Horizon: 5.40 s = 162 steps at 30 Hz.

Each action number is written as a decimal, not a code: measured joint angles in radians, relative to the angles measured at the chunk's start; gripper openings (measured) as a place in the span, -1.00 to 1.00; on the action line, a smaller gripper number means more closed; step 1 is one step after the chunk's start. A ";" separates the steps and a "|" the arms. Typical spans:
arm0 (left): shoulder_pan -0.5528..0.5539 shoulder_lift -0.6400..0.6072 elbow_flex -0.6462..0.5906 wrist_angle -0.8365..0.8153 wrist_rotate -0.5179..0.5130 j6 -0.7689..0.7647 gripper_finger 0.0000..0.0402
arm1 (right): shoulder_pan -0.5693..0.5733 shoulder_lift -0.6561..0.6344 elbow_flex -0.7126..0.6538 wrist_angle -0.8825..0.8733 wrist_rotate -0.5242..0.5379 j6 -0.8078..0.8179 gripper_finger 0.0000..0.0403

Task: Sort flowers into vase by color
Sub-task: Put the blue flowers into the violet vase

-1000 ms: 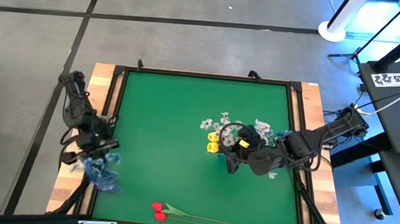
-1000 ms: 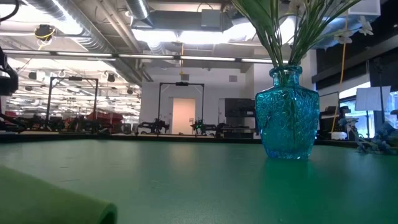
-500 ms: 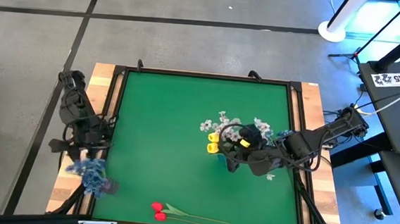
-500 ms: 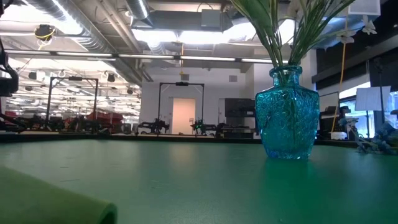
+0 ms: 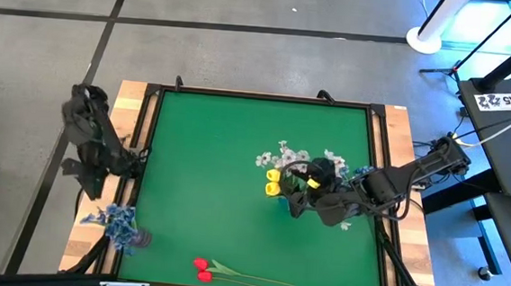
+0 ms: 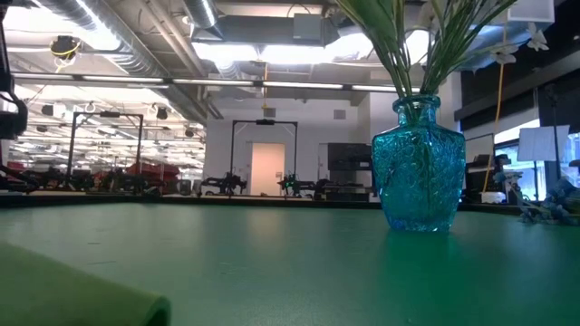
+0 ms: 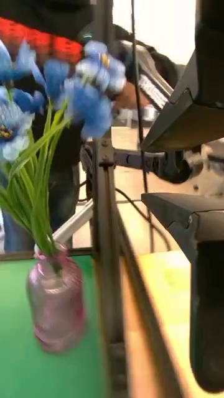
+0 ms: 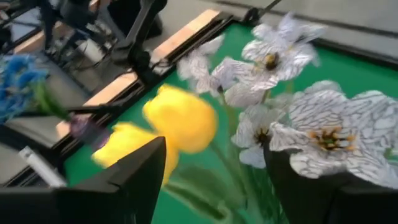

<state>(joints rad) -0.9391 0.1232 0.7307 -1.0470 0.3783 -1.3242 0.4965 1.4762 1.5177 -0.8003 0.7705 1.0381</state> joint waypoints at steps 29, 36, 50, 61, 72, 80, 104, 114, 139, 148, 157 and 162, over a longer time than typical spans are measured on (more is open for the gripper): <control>0.057 0.581 0.424 0.468 -1.300 0.808 -0.45 | -0.099 -0.061 0.377 -0.174 0.224 -0.430 0.35; 0.277 0.731 0.425 0.554 -1.221 0.710 -0.45 | -0.344 -0.139 0.382 -0.637 0.040 -0.154 0.35; 0.622 0.986 0.424 0.604 -1.183 0.501 -0.45 | -1.098 -0.284 0.019 -0.694 -0.331 -0.540 0.18; 0.655 1.003 0.424 0.615 -1.319 0.469 -0.45 | -1.291 -0.308 -0.446 -0.610 -0.700 -0.757 0.12; 0.744 1.001 0.424 0.615 -1.312 0.659 -0.45 | -1.197 -0.152 -0.622 -0.663 -0.861 -0.776 0.47; 0.764 0.927 0.425 0.614 -1.305 0.824 -0.45 | -1.068 0.036 -0.712 -0.659 -0.932 -0.728 0.58; 0.569 0.798 0.426 0.617 -1.311 0.832 -0.45 | -1.019 0.397 -0.577 -0.403 -0.850 -0.819 -0.75; 0.570 0.796 0.426 0.747 -1.319 0.811 -0.45 | -1.003 0.214 -0.169 -0.354 -0.531 -0.912 -0.85; 0.745 0.678 0.403 0.483 -0.870 0.670 0.08 | -0.569 0.289 0.579 0.315 -0.973 -1.022 -0.95; 0.756 0.624 0.335 0.553 -0.570 0.735 0.08 | -0.472 0.410 0.579 0.642 -1.077 -0.911 -0.94; 0.767 0.623 0.183 0.894 -0.328 0.685 0.08 | -0.444 0.409 0.580 0.674 -1.091 -0.918 -0.92; 0.794 0.645 0.104 1.116 -0.239 0.631 0.08 | -0.463 0.408 0.580 0.647 -1.096 -0.939 -0.94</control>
<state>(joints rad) -0.1448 0.7677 0.8351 0.0694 0.1396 -0.6929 0.0337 1.8843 2.0979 -0.1529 -0.3250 0.0991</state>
